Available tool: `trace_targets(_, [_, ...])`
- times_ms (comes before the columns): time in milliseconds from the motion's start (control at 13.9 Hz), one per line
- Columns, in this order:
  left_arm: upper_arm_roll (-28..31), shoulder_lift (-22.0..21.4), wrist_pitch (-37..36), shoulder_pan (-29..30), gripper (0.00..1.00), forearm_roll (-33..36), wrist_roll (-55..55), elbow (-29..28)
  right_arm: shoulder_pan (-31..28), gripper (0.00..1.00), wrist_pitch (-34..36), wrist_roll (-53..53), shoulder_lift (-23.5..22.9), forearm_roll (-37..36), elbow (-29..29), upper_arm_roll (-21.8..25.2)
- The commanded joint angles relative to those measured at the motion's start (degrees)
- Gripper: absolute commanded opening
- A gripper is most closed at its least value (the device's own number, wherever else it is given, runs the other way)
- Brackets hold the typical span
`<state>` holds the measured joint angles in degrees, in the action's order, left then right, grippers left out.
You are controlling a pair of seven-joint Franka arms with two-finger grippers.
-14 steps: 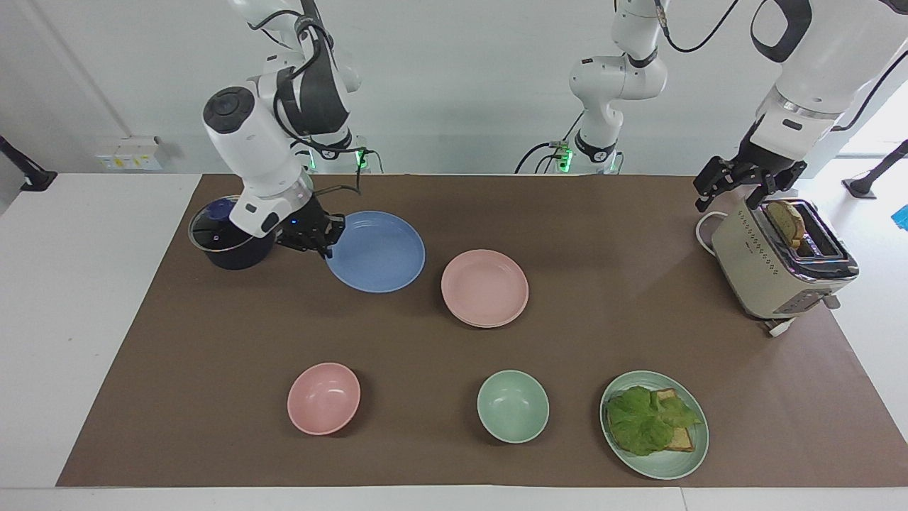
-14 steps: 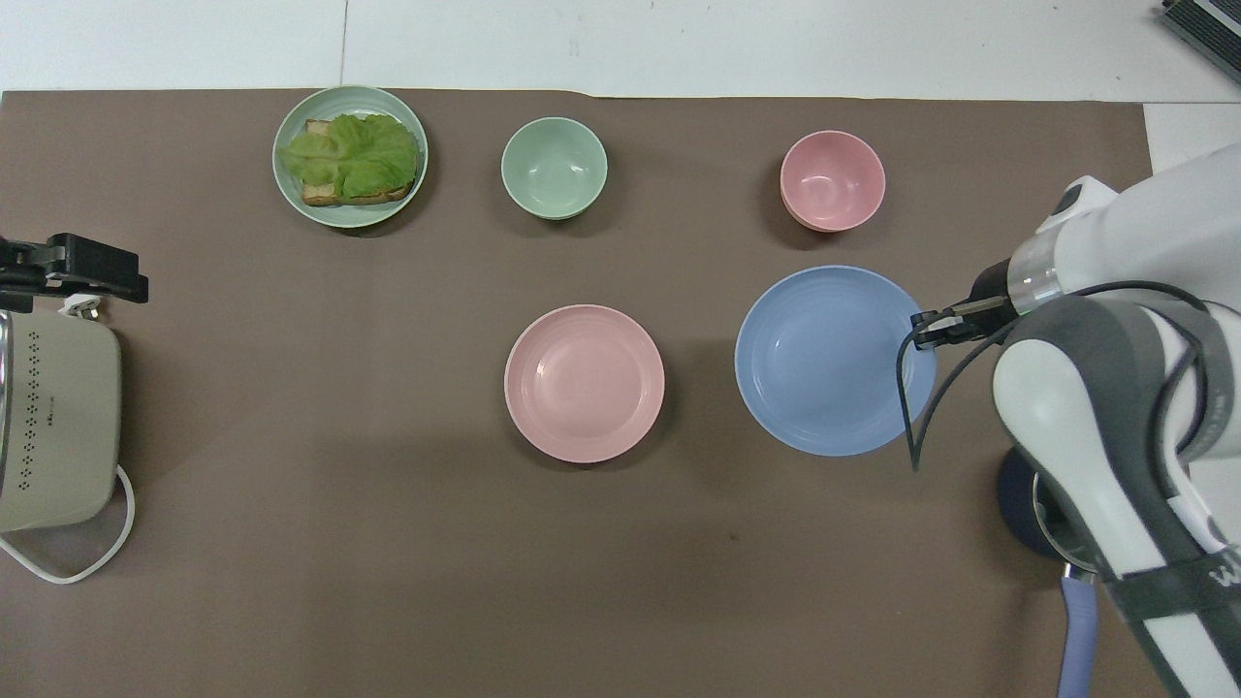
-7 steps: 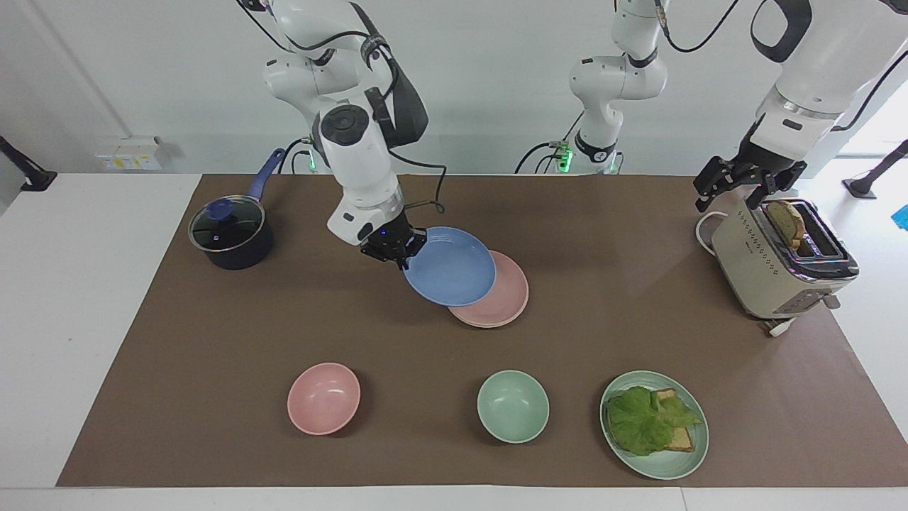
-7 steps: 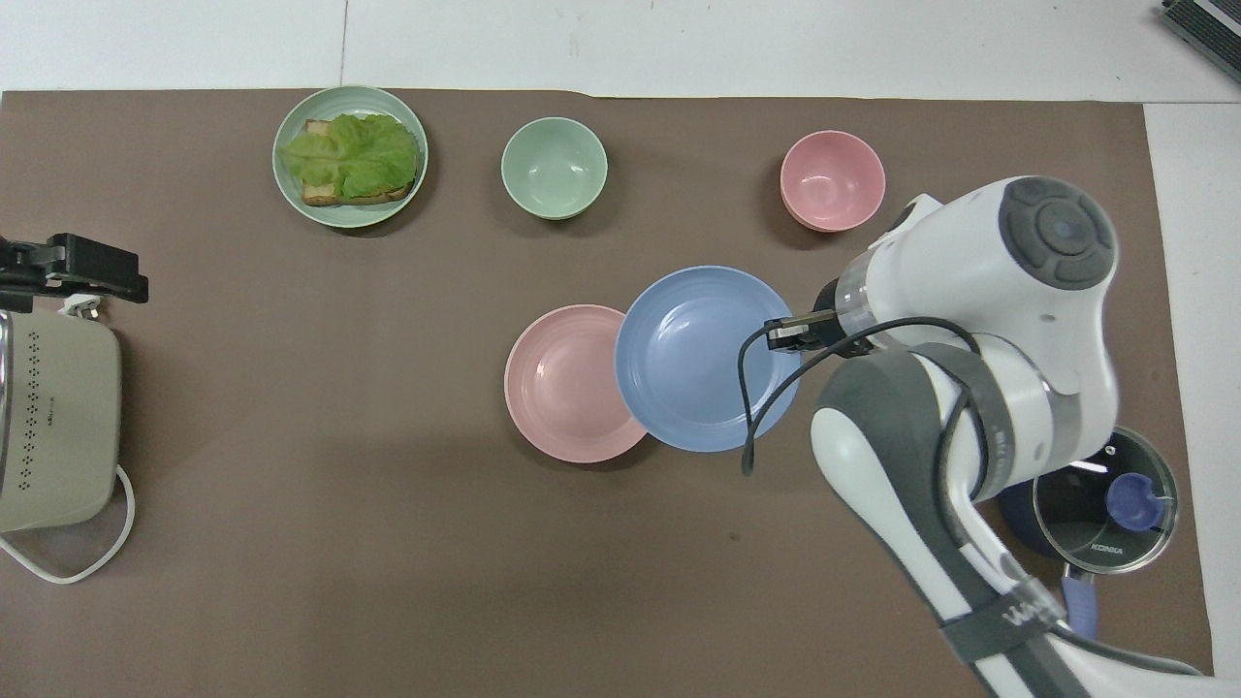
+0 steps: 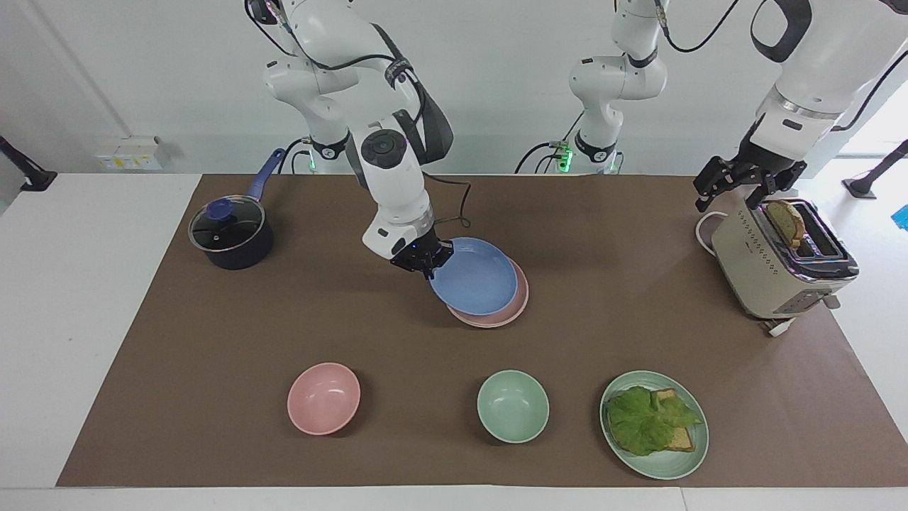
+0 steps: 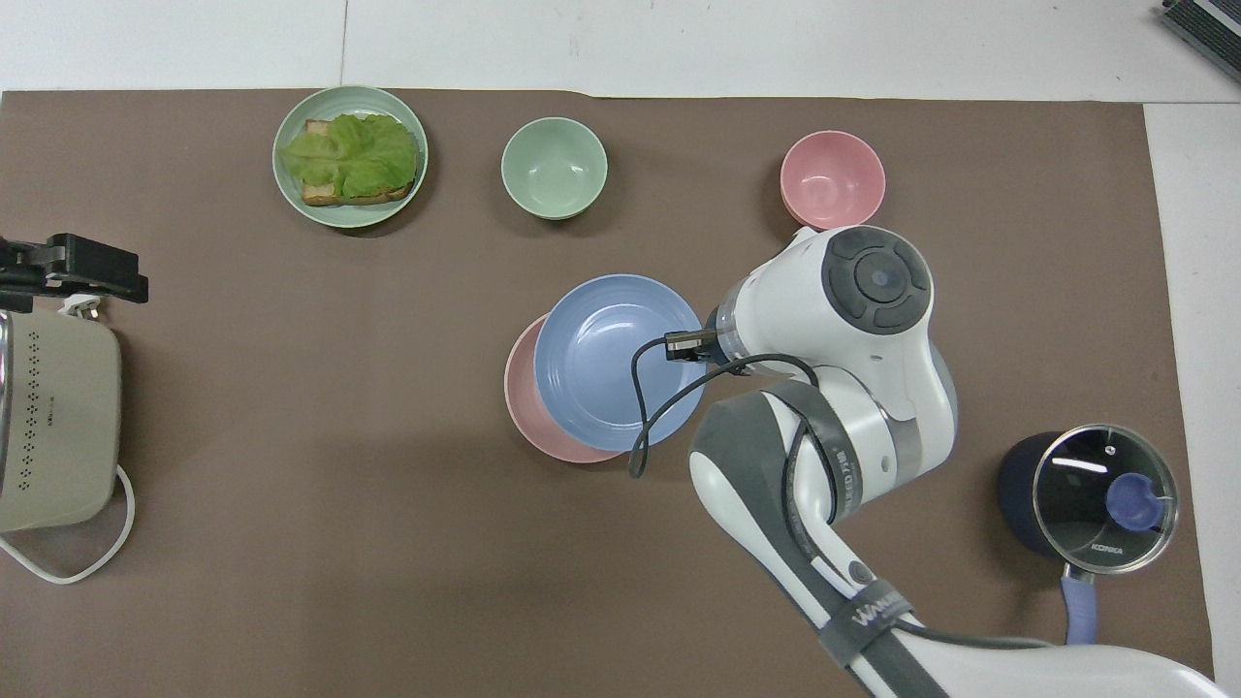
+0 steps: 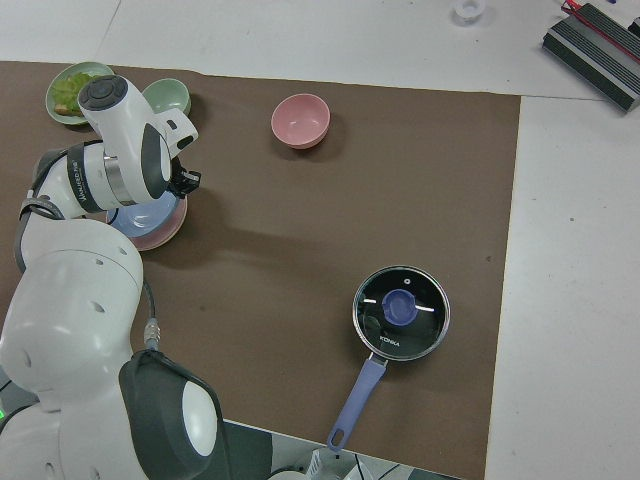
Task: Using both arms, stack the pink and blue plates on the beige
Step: 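Carry the blue plate with the right gripper onto the pink plate, then open the right gripper to release the blue plate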
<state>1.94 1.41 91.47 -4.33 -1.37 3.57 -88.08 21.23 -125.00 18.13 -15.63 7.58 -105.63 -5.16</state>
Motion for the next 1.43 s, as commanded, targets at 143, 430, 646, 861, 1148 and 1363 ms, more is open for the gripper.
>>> trace_targets(143, [0.0, -0.53, -0.59, 0.03, 1.0, 0.67, -0.32, -0.25, 1.97, 0.0, -3.15, -0.38, -1.24, 1.21, -1.59, 0.07])
trace_targets(430, [0.0, -0.53, -0.59, 0.03, 1.0, 0.67, -0.32, -0.25, 1.97, 0.0, -3.85, -1.26, -1.33, 1.29, -2.47, 0.07])
trace_targets(646, [0.0, -0.53, -0.59, 0.03, 1.0, 0.67, -0.23, -0.25, 1.97, 0.0, -5.07, -1.52, -1.77, 1.21, -3.26, 0.07])
trace_targets(861, [0.0, -0.53, -0.59, 0.03, 1.0, 0.67, -0.32, -0.25, 1.88, 0.0, -6.75, -1.44, -2.74, 1.21, -3.35, 0.07])
trace_targets(1148, [0.0, -0.53, -0.59, 0.03, 1.0, 0.67, -0.32, -0.25, 1.79, 0.58, -6.66, -1.26, -2.82, 1.21, -3.35, 0.07])
trace_targets(1363, [0.0, -0.53, -0.59, 0.03, 1.0, 0.67, -0.23, -0.16, 1.45, 1.0, -5.79, -1.17, -2.48, 0.68, -1.87, 0.15])
